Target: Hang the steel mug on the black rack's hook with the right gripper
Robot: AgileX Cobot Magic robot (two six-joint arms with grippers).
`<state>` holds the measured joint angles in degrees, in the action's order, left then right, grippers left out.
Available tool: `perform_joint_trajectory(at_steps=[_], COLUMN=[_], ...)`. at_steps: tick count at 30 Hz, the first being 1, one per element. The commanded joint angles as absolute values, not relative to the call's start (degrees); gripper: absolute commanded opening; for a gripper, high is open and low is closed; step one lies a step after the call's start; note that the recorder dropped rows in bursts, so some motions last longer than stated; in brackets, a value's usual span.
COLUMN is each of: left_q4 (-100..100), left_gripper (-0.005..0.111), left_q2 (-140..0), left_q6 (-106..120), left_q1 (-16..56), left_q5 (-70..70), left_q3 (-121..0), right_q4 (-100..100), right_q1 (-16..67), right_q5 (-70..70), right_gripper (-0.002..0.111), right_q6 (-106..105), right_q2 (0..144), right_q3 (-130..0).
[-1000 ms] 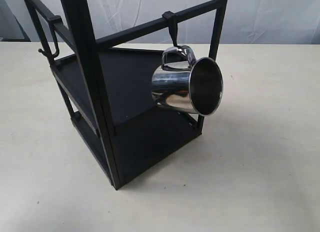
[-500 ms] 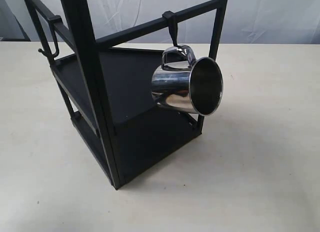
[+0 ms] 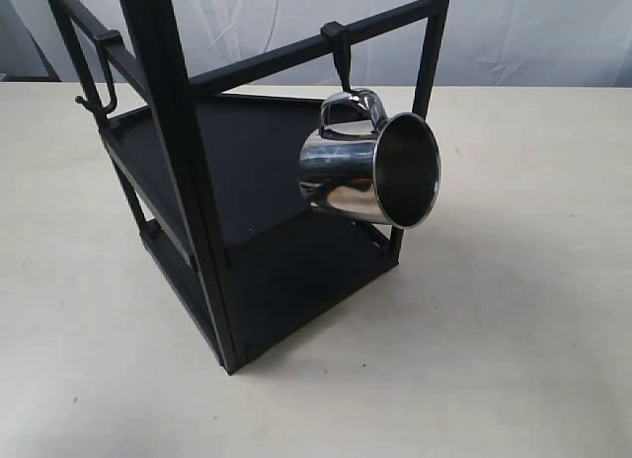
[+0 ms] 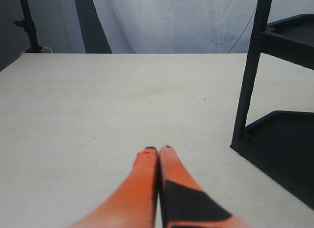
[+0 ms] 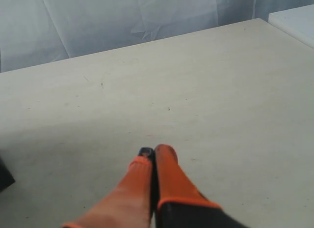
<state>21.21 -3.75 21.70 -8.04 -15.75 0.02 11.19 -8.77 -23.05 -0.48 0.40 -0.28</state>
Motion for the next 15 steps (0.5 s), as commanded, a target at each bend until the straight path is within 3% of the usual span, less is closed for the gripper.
perform_joint_trajectory(at_steps=[1,15], left_q4=[22.0,22.0], left_gripper=[0.002,0.002], left_q2=[-3.3,-3.3], left_q6=[21.8,21.8], left_q1=[-7.8,-7.8], left_q5=[-14.8,-14.8], left_q3=[0.0,0.0], right_q4=[10.7,11.1], right_q1=[-9.2,-9.2], right_q5=[-22.6,-22.6], right_gripper=[0.0,0.0], right_q6=[-0.3,-0.3], right_q2=[0.0,0.0], right_q3=[0.0,0.0])
